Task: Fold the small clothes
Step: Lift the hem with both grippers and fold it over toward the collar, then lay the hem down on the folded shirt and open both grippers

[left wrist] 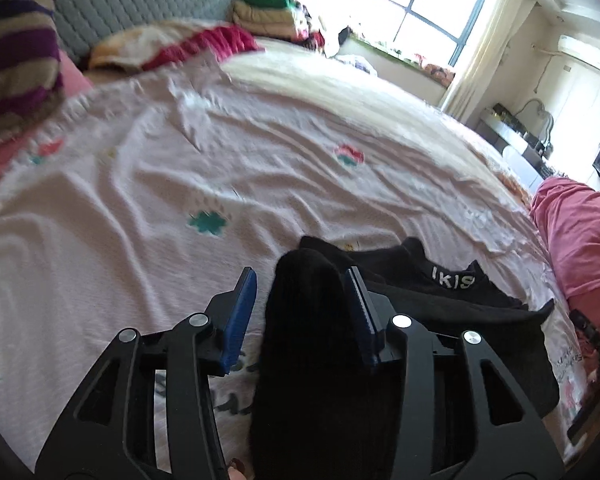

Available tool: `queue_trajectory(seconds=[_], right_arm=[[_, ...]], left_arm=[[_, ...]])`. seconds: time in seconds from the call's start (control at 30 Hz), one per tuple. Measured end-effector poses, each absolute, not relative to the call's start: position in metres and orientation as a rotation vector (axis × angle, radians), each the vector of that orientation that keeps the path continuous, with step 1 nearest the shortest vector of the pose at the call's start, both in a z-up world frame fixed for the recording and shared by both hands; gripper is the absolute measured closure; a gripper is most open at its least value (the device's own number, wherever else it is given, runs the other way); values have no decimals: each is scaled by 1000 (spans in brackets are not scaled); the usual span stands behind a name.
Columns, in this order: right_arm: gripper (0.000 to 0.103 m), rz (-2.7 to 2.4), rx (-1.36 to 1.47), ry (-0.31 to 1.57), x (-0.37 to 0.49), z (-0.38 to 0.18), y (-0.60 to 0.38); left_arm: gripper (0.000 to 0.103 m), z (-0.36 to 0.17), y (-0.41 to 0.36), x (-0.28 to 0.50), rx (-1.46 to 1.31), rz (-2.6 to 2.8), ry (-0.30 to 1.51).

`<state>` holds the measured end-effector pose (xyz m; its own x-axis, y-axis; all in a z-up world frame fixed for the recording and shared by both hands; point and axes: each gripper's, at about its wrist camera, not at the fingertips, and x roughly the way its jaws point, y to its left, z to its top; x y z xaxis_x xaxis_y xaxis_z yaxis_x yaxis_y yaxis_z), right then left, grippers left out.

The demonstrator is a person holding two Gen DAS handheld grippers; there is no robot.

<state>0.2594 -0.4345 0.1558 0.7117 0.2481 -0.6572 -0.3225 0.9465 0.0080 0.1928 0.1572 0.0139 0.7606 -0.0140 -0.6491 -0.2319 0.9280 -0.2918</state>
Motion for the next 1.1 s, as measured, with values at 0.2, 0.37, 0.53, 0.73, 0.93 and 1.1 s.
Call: queue_trajectory(seconds=[0.2, 0.37, 0.53, 0.73, 0.93, 1.1], right_arm=[[81, 426, -194, 728, 249, 153, -417], [85, 471, -301, 833, 251, 122, -388], [85, 448, -323, 887, 261, 98, -378], [81, 351, -312, 884, 274, 85, -389], [57, 281, -201, 859, 286, 95, -415], [56, 294, -56, 924, 301, 86, -433]], left_arm=[[80, 28, 133, 177, -295, 29, 710], [94, 0, 90, 193, -203, -96, 853], [94, -31, 70, 223, -101, -98, 940], [93, -33, 90, 263, -151, -20, 929], [63, -18, 131, 258, -268, 106, 833], [61, -22, 157, 264, -345, 121, 853]])
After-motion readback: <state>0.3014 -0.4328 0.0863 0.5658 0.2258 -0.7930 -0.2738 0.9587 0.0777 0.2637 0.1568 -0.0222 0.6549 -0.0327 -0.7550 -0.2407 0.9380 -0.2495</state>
